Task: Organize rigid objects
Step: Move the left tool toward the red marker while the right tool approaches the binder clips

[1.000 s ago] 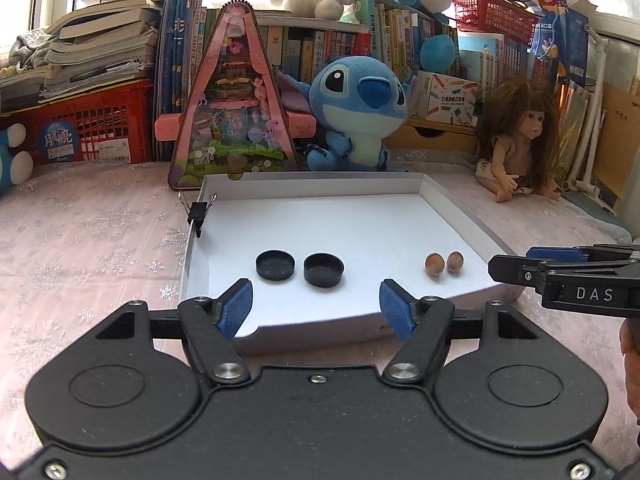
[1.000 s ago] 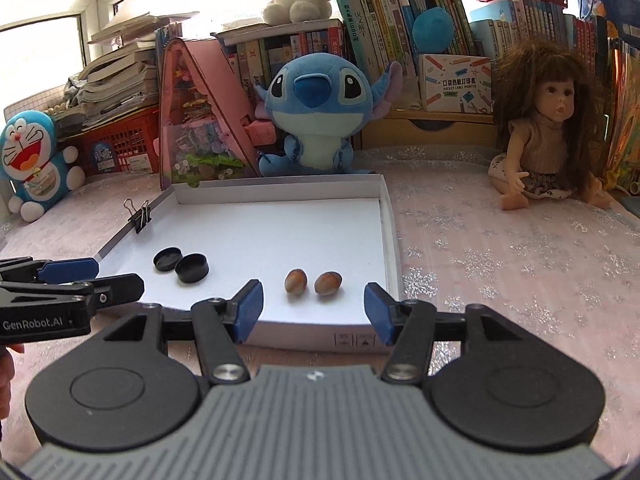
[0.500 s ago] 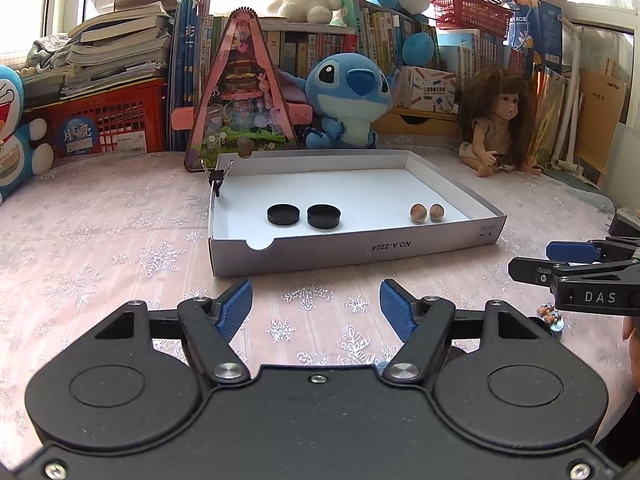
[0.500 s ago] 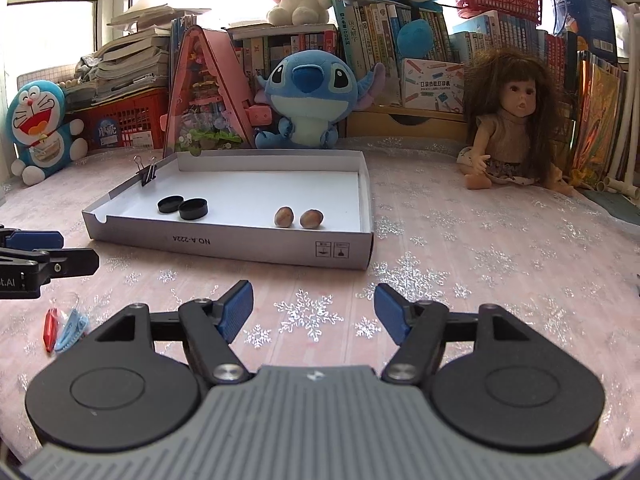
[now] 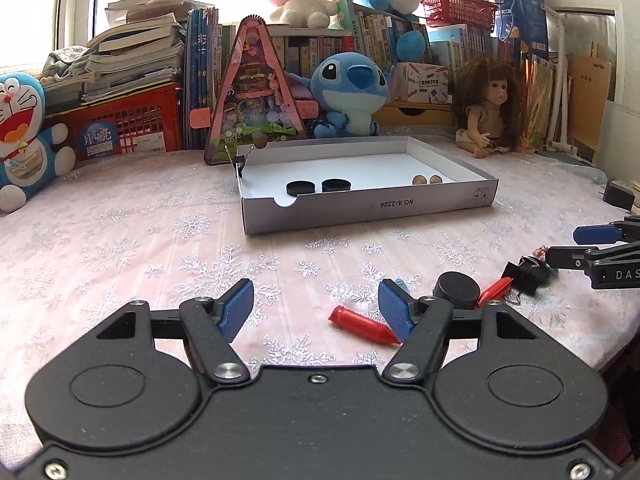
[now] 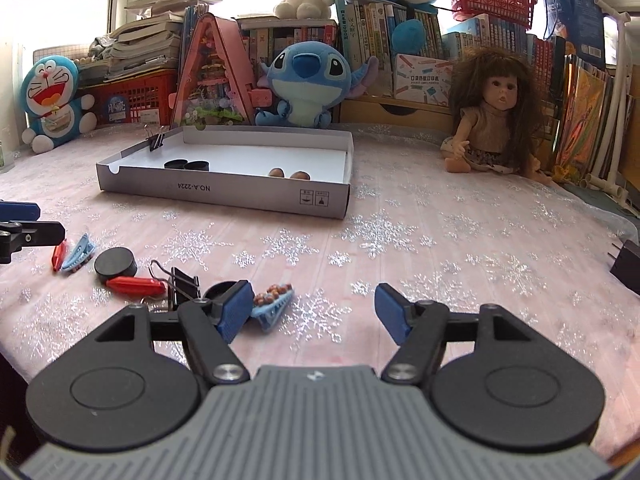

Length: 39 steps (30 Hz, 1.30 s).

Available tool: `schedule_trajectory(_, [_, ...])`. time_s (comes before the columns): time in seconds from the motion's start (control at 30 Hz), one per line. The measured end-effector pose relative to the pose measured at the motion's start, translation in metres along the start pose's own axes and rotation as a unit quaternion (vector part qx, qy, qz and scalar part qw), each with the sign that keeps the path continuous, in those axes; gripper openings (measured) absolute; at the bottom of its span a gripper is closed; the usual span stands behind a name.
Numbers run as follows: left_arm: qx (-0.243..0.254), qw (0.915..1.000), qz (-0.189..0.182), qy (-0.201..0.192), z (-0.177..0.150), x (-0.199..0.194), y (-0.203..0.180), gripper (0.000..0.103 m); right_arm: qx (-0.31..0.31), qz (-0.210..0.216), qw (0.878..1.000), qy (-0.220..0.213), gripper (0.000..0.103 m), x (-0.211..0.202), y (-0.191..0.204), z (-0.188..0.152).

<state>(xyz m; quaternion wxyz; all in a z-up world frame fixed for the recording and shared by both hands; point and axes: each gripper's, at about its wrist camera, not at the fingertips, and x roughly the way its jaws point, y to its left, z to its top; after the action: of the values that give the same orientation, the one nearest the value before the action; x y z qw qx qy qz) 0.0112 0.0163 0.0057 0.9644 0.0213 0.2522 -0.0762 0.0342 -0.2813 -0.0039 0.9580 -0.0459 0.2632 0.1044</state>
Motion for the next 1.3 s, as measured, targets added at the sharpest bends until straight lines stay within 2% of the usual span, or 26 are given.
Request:
schedule_trajectory(0.17, [-0.004,0.9999,-0.010,0.012,-0.007,-0.002,0.000,0.051,0.000,0.001,1.000,0.004,0.079,-0.001,0.002,-0.006])
schedule_trajectory(0.37, [0.008,0.9995,-0.026,0.015,-0.010,-0.002,-0.011,0.050,-0.005,-0.004,1.000,0.000,0.079,0.002,0.006,-0.006])
schedule_trajectory(0.7, [-0.008,0.9996,0.017,0.023,-0.012,0.004,0.000,0.042,0.003,-0.025,1.000,0.005,0.079,0.003,-0.003,-0.010])
schedule_trajectory(0.93, [-0.006,0.9996,0.016,0.022,-0.011,0.008,-0.003,0.041,0.002,-0.021,1.000,0.003,0.079,0.007,0.002,-0.008])
schedule_trajectory(1.3, [-0.009,0.9997,0.012,0.017,-0.009,0.017,-0.010,0.027,-0.009,-0.004,1.000,-0.001,0.079,0.018,0.018,-0.003])
